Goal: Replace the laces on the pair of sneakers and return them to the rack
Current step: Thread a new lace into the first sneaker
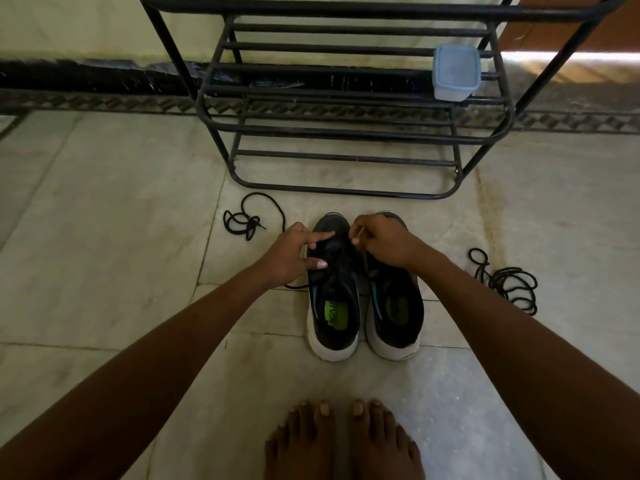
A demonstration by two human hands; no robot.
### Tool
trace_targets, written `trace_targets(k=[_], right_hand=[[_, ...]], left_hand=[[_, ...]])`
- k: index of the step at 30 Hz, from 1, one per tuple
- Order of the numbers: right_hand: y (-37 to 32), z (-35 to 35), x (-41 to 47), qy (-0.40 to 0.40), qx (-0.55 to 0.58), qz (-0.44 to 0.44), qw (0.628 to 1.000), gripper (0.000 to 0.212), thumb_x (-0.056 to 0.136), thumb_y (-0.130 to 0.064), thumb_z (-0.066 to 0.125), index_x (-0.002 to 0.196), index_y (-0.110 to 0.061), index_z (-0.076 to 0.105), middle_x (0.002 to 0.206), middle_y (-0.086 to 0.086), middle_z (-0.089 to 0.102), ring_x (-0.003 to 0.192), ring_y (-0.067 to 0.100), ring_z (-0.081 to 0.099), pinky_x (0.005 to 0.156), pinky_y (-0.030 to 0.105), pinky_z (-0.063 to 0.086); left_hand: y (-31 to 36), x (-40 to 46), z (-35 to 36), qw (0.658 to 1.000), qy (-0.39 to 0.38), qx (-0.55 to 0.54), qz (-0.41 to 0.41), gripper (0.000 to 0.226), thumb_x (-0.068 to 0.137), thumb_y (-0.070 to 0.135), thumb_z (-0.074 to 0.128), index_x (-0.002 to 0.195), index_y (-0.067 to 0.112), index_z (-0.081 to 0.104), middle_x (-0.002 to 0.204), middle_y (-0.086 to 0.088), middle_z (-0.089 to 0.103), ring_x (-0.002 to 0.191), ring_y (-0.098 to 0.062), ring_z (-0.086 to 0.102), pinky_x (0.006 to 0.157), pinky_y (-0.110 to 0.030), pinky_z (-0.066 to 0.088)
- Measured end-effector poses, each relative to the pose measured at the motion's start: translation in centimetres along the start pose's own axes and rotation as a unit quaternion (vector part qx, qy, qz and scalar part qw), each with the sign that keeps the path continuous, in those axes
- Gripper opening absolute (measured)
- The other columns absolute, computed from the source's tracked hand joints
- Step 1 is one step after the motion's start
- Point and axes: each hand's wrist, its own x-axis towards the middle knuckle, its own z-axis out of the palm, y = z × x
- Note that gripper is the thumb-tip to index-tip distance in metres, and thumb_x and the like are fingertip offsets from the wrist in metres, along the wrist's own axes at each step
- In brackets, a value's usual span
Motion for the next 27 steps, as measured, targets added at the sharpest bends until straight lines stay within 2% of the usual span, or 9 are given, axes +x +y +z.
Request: trace_targets(k=[2, 5, 7, 10, 13, 15, 17, 23, 27], right_hand=[[0.2, -0.4, 0.0, -0.019, 0.001, 0.009, 1.000, 0.019, 0.088, -0.004, 0.072, 0.099, -0.017, 0.063, 0.085, 0.005, 0.073, 0.086, 0.014, 0.070, 0.080, 0.027, 0.055], [0.3, -0.4, -0.2, -0.040, 0.014, 0.016, 0.999, 0.029, 0.082, -0.003, 0.079, 0.101, -0.017, 0.061, 0.076, 0.001, 0.073, 0.074, 0.004, 0.069, 0.072, 0.020, 0.051], [0.2, 0.2, 0.0, -0.031, -0.004, 0.009, 0.999, 0.029, 0.082, -0.007, 0.081, 0.103, -0.015, 0.061, 0.076, 0.001, 0.072, 0.076, 0.007, 0.069, 0.076, 0.025, 0.054], [0.2, 1.2, 0.1, 0.007, -0.026, 0.018, 0.999, 0.024, 0.084, -0.014, 0.080, 0.100, -0.018, 0.062, 0.080, 0.000, 0.070, 0.082, 0.016, 0.069, 0.086, 0.043, 0.058], [0.3, 1.6, 0.2, 0.028, -0.031, 0.028, 0.999, 0.018, 0.087, -0.014, 0.076, 0.095, -0.023, 0.063, 0.081, -0.004, 0.070, 0.085, 0.017, 0.069, 0.090, 0.050, 0.057], [0.6, 1.4, 0.3, 0.037, -0.044, 0.023, 0.998, 0.015, 0.088, -0.015, 0.074, 0.097, -0.026, 0.068, 0.083, -0.006, 0.071, 0.088, 0.017, 0.069, 0.093, 0.051, 0.055], [0.7, 1.1, 0.2, 0.038, -0.057, 0.019, 0.997, 0.017, 0.088, -0.015, 0.071, 0.100, -0.028, 0.073, 0.082, -0.011, 0.071, 0.093, 0.015, 0.069, 0.095, 0.052, 0.053], [0.1, 0.0, 0.1, 0.018, -0.104, 0.013, 0.994, 0.030, 0.089, -0.011, 0.063, 0.107, -0.030, 0.078, 0.107, -0.006, 0.073, 0.108, 0.019, 0.064, 0.096, 0.049, 0.053], [0.1, -0.7, 0.1, -0.010, -0.117, -0.008, 0.993, 0.034, 0.090, -0.006, 0.060, 0.112, -0.025, 0.078, 0.110, -0.002, 0.075, 0.106, 0.017, 0.066, 0.094, 0.046, 0.055]], left_hand=[[0.0, 0.0, 0.1, 1.000, 0.001, 0.000, 0.001, 0.068, 0.082, 0.013, 0.084, 0.141, 0.034, 0.057, 0.108, -0.008, 0.052, 0.074, 0.001, 0.043, 0.072, -0.005, 0.035], [-0.2, 0.0, 0.1, 1.000, 0.003, 0.002, 0.004, 0.068, 0.082, 0.014, 0.084, 0.142, 0.033, 0.057, 0.108, -0.008, 0.052, 0.074, 0.001, 0.043, 0.072, -0.004, 0.035], [-0.2, 0.0, 0.2, 1.000, 0.007, 0.003, 0.007, 0.069, 0.082, 0.014, 0.084, 0.142, 0.033, 0.057, 0.108, -0.008, 0.052, 0.075, 0.001, 0.043, 0.072, -0.004, 0.035], [0.1, 0.0, 0.4, 1.000, 0.013, 0.006, 0.001, 0.069, 0.082, 0.014, 0.084, 0.142, 0.032, 0.057, 0.106, -0.005, 0.050, 0.078, 0.002, 0.043, 0.072, -0.005, 0.034], [0.2, -0.1, 0.7, 1.000, 0.017, 0.009, 0.000, 0.070, 0.082, 0.013, 0.085, 0.142, 0.033, 0.056, 0.105, -0.003, 0.048, 0.086, -0.004, 0.047, 0.079, -0.013, 0.037], [0.2, -0.2, 0.9, 1.000, 0.022, 0.013, 0.004, 0.071, 0.081, 0.012, 0.085, 0.143, 0.031, 0.055, 0.105, -0.004, 0.048, 0.095, -0.013, 0.052, 0.092, -0.022, 0.043], [0.1, -0.4, 1.4, 0.999, 0.025, 0.025, 0.011, 0.072, 0.082, 0.012, 0.083, 0.146, 0.028, 0.053, 0.103, -0.004, 0.048, 0.097, -0.016, 0.052, 0.099, -0.027, 0.045], [-0.3, -0.7, 1.8, 0.999, 0.032, 0.028, 0.026, 0.073, 0.083, 0.009, 0.081, 0.148, 0.026, 0.052, 0.100, -0.003, 0.048, 0.096, -0.018, 0.053, 0.101, -0.029, 0.045], [-0.4, -0.6, 1.7, 0.999, 0.031, 0.027, 0.029, 0.074, 0.082, 0.009, 0.082, 0.147, 0.027, 0.052, 0.100, -0.003, 0.049, 0.096, -0.017, 0.053, 0.101, -0.030, 0.046]])
